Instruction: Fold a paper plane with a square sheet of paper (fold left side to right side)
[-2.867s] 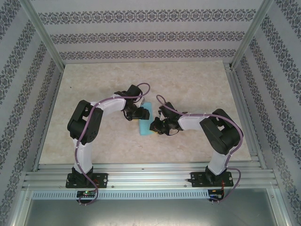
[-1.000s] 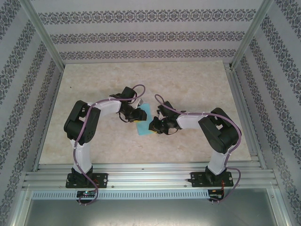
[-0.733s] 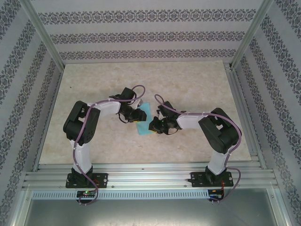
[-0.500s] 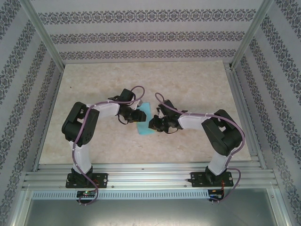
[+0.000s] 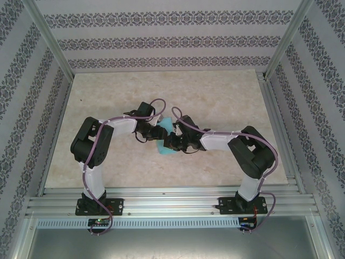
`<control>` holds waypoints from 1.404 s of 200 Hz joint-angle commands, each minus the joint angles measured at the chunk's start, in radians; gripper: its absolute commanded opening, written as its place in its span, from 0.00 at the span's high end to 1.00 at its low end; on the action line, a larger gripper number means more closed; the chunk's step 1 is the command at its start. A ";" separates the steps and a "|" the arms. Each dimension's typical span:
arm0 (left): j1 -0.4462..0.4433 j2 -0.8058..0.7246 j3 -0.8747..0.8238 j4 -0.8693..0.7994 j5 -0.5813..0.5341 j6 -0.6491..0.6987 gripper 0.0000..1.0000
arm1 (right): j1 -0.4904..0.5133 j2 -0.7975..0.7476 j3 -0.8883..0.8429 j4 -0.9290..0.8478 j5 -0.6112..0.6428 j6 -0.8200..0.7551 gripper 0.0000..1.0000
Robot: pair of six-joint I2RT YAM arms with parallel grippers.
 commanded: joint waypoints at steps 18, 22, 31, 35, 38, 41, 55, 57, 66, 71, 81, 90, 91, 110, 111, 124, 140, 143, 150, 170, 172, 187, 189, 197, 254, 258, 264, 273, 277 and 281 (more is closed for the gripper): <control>-0.029 0.051 -0.051 -0.089 -0.053 0.014 0.56 | 0.010 0.047 0.021 -0.087 0.035 -0.009 0.85; -0.028 0.050 -0.049 -0.089 -0.051 0.014 0.56 | 0.010 0.051 0.023 -0.103 0.041 -0.011 0.85; -0.029 0.049 -0.044 -0.090 -0.052 0.011 0.56 | 0.011 0.058 0.021 -0.124 0.050 -0.013 0.85; -0.029 0.047 -0.042 -0.091 -0.051 0.010 0.56 | 0.010 0.061 0.021 -0.138 0.054 -0.014 0.85; -0.029 0.046 -0.040 -0.092 -0.049 0.009 0.56 | 0.011 0.063 0.022 -0.145 0.056 -0.015 0.85; -0.029 0.045 -0.038 -0.092 -0.049 0.010 0.56 | 0.011 0.067 0.024 -0.159 0.059 -0.017 0.85; -0.025 0.039 -0.025 -0.094 -0.048 0.004 0.55 | 0.011 0.079 0.029 -0.200 0.068 -0.026 0.85; -0.024 0.037 -0.023 -0.095 -0.048 0.004 0.55 | 0.010 0.081 0.030 -0.207 0.069 -0.025 0.85; -0.021 0.032 -0.011 -0.100 -0.048 0.004 0.54 | 0.011 0.089 0.031 -0.230 0.073 -0.031 0.85; -0.017 0.030 -0.002 -0.102 -0.050 0.003 0.53 | 0.010 0.094 0.032 -0.242 0.074 -0.035 0.85; -0.010 0.028 0.015 -0.108 -0.056 0.003 0.52 | 0.012 0.102 0.031 -0.256 0.075 -0.037 0.85; -0.001 0.028 0.030 -0.114 -0.059 0.004 0.52 | 0.013 0.110 0.031 -0.266 0.076 -0.041 0.85; 0.000 0.028 0.032 -0.114 -0.059 0.005 0.52 | 0.013 0.110 0.030 -0.267 0.076 -0.041 0.85; 0.017 0.036 0.062 -0.124 -0.066 0.015 0.52 | 0.012 0.116 0.029 -0.279 0.081 -0.044 0.85; 0.018 0.037 0.063 -0.124 -0.067 0.016 0.52 | 0.012 0.117 0.029 -0.280 0.081 -0.044 0.85; 0.030 0.047 0.085 -0.133 -0.074 0.027 0.51 | 0.012 0.120 0.032 -0.292 0.087 -0.049 0.85; 0.042 0.066 0.107 -0.133 -0.075 0.034 0.51 | 0.013 0.125 0.035 -0.304 0.089 -0.055 0.85; 0.045 0.068 0.111 -0.133 -0.074 0.034 0.51 | 0.014 0.125 0.037 -0.307 0.089 -0.056 0.85; 0.051 0.077 0.120 -0.131 -0.075 0.036 0.51 | 0.014 0.128 0.036 -0.311 0.089 -0.056 0.85; 0.071 0.095 0.144 -0.129 -0.078 0.043 0.51 | 0.014 0.132 0.037 -0.317 0.093 -0.057 0.85; 0.073 0.096 0.146 -0.129 -0.078 0.044 0.51 | 0.013 0.133 0.036 -0.318 0.094 -0.057 0.85; 0.088 0.103 0.159 -0.127 -0.078 0.048 0.51 | 0.013 0.133 0.037 -0.325 0.098 -0.061 0.85; 0.090 0.104 0.161 -0.126 -0.078 0.049 0.51 | 0.014 0.133 0.036 -0.327 0.098 -0.062 0.85; 0.100 0.106 0.168 -0.125 -0.077 0.052 0.51 | 0.013 0.133 0.037 -0.332 0.100 -0.063 0.85; 0.145 0.121 0.200 -0.100 -0.053 0.062 0.51 | 0.014 0.138 0.040 -0.344 0.104 -0.070 0.85; 0.146 0.126 0.204 -0.097 -0.048 0.063 0.50 | 0.013 0.138 0.039 -0.344 0.104 -0.070 0.85; 0.149 0.135 0.212 -0.094 -0.042 0.065 0.50 | 0.014 0.140 0.039 -0.344 0.103 -0.071 0.85; 0.149 0.147 0.224 -0.088 -0.034 0.065 0.50 | 0.014 0.140 0.041 -0.343 0.101 -0.071 0.85; 0.150 0.154 0.229 -0.086 -0.031 0.066 0.50 | 0.015 0.140 0.043 -0.345 0.101 -0.073 0.85; 0.152 0.159 0.236 -0.083 -0.027 0.065 0.49 | 0.015 0.140 0.042 -0.345 0.101 -0.073 0.85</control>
